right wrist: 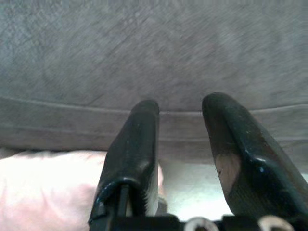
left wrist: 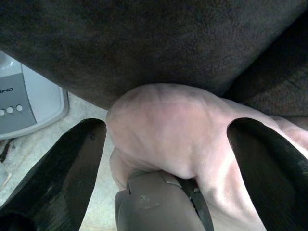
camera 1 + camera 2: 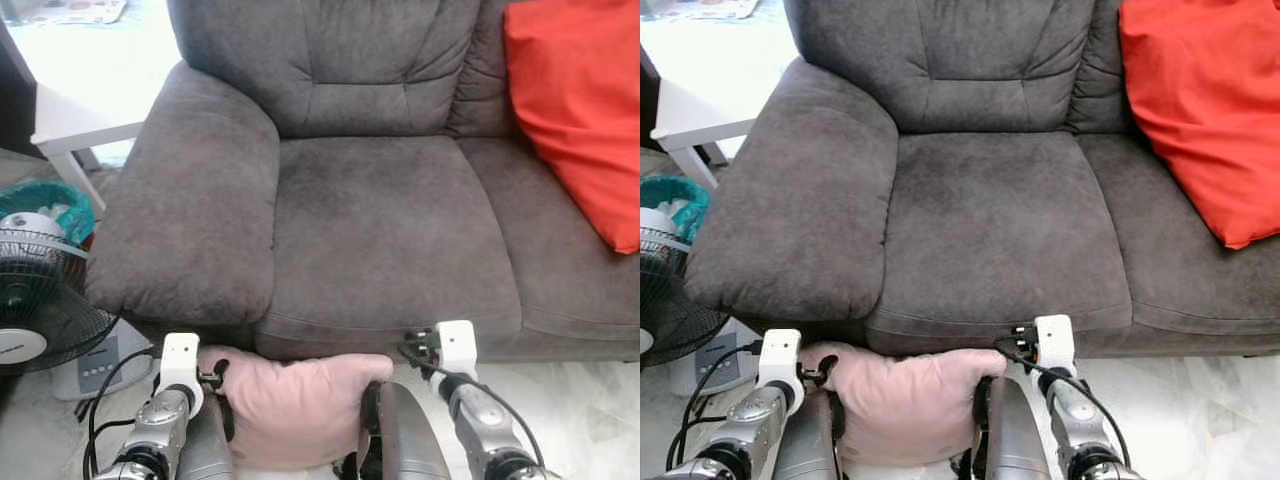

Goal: Move the pillow to the sofa from floor

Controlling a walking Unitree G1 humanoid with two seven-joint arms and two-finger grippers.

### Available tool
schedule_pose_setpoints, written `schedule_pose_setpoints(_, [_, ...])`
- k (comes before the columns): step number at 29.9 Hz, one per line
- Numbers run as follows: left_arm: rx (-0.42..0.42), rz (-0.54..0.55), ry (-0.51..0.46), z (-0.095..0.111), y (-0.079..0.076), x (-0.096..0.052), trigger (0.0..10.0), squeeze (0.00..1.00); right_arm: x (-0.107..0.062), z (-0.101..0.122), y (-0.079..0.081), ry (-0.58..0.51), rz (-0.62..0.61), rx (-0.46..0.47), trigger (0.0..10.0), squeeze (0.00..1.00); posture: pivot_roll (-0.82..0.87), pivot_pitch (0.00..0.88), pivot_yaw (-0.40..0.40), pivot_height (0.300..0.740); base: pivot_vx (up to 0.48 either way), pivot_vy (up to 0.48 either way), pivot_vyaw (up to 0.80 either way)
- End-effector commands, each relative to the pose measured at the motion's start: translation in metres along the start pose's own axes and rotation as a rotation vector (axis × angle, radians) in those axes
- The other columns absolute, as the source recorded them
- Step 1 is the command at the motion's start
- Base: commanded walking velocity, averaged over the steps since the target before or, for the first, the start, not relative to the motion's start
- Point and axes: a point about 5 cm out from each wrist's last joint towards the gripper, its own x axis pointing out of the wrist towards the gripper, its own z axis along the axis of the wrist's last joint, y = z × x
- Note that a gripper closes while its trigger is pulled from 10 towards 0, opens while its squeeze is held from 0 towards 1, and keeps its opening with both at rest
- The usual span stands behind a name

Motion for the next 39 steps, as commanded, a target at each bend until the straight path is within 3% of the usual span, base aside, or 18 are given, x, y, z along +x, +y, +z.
schedule_pose_setpoints(1, [-0.013,0.008,0.015,-0.003,0.0,0.0,10.0,0.0,-0.002,0.002,-0.006,-0.015,-0.008,-0.001,10.0,0.0,0.12,0.175,-0.12,0.553,0.0,0.0,0.0])
schedule_pose_setpoints(7, [-0.017,0.026,0.015,-0.003,0.001,0.0,10.0,0.0,0.0,0.011,-0.011,-0.054,0.004,0.017,10.0,0.0,0.11,0.211,-0.155,0.553,0.0,0.0,0.0])
schedule_pose_setpoints(14, [-0.034,0.074,-0.003,-0.006,0.008,-0.003,10.0,0.0,0.006,0.024,-0.006,-0.111,0.043,0.01,10.0,0.0,0.13,0.232,-0.174,0.553,0.0,0.0,0.0])
schedule_pose_setpoints(28, [-0.007,0.104,-0.021,-0.005,0.019,-0.005,10.0,0.0,0.004,0.022,0.004,-0.138,0.07,0.002,10.0,0.0,0.13,0.243,-0.155,0.553,0.0,0.0,0.0])
schedule_pose_setpoints(34, [-0.019,0.092,-0.04,-0.002,0.018,-0.004,10.0,0.0,0.004,0.03,0.006,-0.195,0.092,-0.021,10.0,0.0,0.13,0.254,-0.169,0.518,0.0,0.0,0.0])
schedule_pose_setpoints(39, [-0.02,0.081,-0.084,0.005,0.019,-0.004,10.0,0.0,0.006,0.048,0.008,-0.29,0.092,-0.028,10.0,0.0,0.13,0.26,-0.171,0.518,0.0,0.0,0.0])
